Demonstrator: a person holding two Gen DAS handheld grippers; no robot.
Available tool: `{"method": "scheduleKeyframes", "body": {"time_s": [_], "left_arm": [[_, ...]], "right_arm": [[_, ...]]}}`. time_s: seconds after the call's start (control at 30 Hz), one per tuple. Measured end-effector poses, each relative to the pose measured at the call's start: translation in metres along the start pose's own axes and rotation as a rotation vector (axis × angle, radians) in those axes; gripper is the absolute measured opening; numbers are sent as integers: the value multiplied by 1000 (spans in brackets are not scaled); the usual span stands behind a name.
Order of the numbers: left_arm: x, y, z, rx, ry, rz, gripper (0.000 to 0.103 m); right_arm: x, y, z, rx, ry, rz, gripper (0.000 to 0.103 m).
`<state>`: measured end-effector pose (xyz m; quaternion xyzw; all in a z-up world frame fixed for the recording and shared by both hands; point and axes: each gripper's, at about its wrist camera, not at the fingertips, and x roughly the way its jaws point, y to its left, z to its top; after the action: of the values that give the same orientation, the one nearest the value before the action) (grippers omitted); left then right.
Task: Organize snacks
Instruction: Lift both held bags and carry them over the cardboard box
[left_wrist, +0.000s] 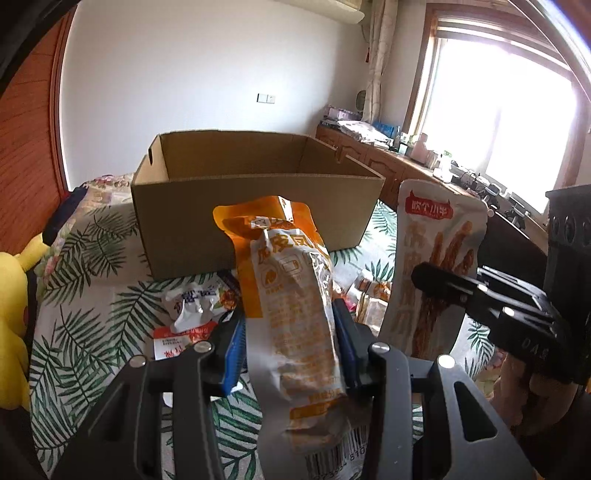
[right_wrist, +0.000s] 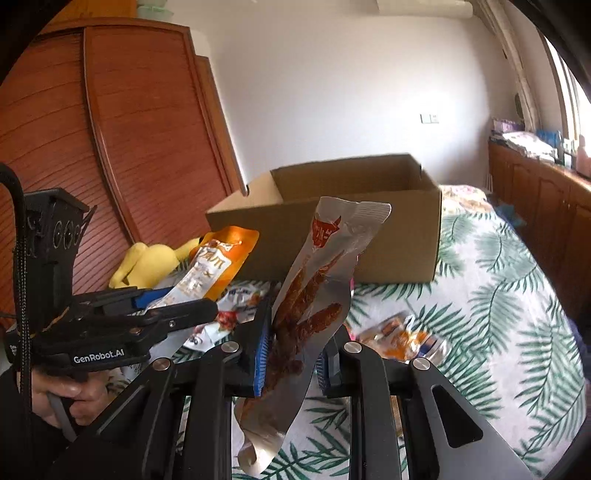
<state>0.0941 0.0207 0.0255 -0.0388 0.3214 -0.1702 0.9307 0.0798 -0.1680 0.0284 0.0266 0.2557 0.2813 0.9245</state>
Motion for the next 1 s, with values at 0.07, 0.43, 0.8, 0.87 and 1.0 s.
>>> {"method": "scheduleKeyframes", "body": {"time_s": [0.07, 0.43, 0.8, 0.87, 1.0], "left_arm": [[-3, -1, 6, 6, -12, -2, 42], [-15, 6, 49, 29, -94, -7, 42], [10, 31, 98, 54, -121, 5, 42], [15, 36, 105, 57, -122, 10, 42], [31, 51, 120, 49, -123, 15, 42]], "right_arm": [[-4, -1, 9, -11, -15, -4, 19], [-16, -9, 67, -85, -86, -19, 19], [11, -14, 123, -143, -112, -17, 19], [20, -13, 133, -160, -115, -17, 19], [36, -16, 148, -180, -117, -18, 19]]}}
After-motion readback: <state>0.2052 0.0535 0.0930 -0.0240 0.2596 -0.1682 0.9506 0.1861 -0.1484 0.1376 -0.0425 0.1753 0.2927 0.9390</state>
